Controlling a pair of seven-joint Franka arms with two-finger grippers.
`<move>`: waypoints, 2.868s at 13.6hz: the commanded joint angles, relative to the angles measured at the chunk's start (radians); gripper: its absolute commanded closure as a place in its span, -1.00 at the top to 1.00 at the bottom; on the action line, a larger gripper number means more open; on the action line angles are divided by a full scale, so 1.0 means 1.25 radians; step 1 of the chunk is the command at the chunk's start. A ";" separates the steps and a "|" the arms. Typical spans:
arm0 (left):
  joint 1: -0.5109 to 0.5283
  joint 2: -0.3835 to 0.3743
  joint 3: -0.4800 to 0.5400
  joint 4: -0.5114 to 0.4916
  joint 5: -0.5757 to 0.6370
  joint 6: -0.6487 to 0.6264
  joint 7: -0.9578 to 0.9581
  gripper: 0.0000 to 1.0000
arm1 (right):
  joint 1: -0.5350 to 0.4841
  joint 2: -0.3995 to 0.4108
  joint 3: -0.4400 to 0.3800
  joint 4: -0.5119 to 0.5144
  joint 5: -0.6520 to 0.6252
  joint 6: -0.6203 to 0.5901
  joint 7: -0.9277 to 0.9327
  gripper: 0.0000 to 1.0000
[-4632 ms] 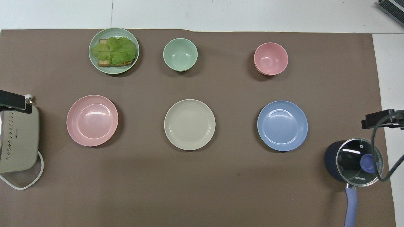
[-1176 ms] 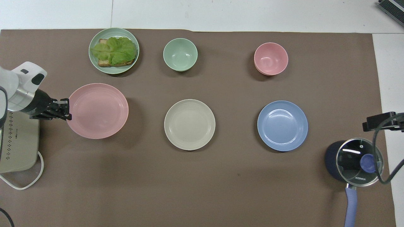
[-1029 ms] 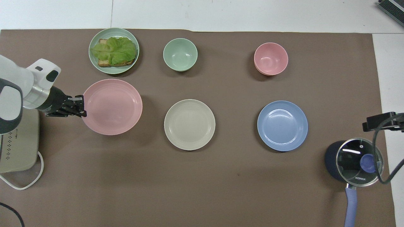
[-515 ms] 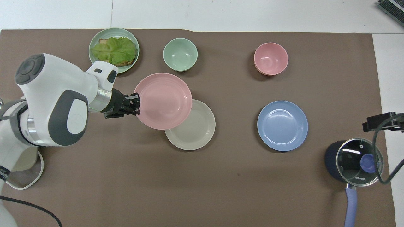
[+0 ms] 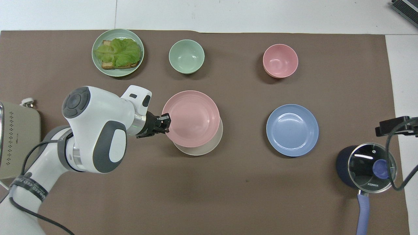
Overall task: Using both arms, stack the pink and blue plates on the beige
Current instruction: 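Lower the pink plate onto the beige plate and open the left gripper, then withdraw the left gripper to rest while the right gripper reaches the blue plate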
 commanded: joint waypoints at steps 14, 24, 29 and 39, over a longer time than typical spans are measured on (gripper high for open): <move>-0.035 0.021 0.021 -0.007 -0.002 0.045 0.012 1.00 | -0.005 -0.015 -0.004 -0.014 -0.004 0.025 -0.018 1.00; 0.205 0.001 0.035 0.373 0.299 -0.457 0.298 1.00 | -0.005 -0.001 -0.002 -0.188 -0.003 0.256 -0.028 1.00; 0.251 -0.055 0.041 0.409 0.369 -0.513 0.377 1.00 | -0.004 0.107 -0.002 -0.285 0.002 0.443 -0.105 1.00; 0.260 -0.099 0.037 0.397 0.363 -0.520 0.369 1.00 | -0.003 0.202 0.001 -0.430 0.043 0.633 -0.190 0.90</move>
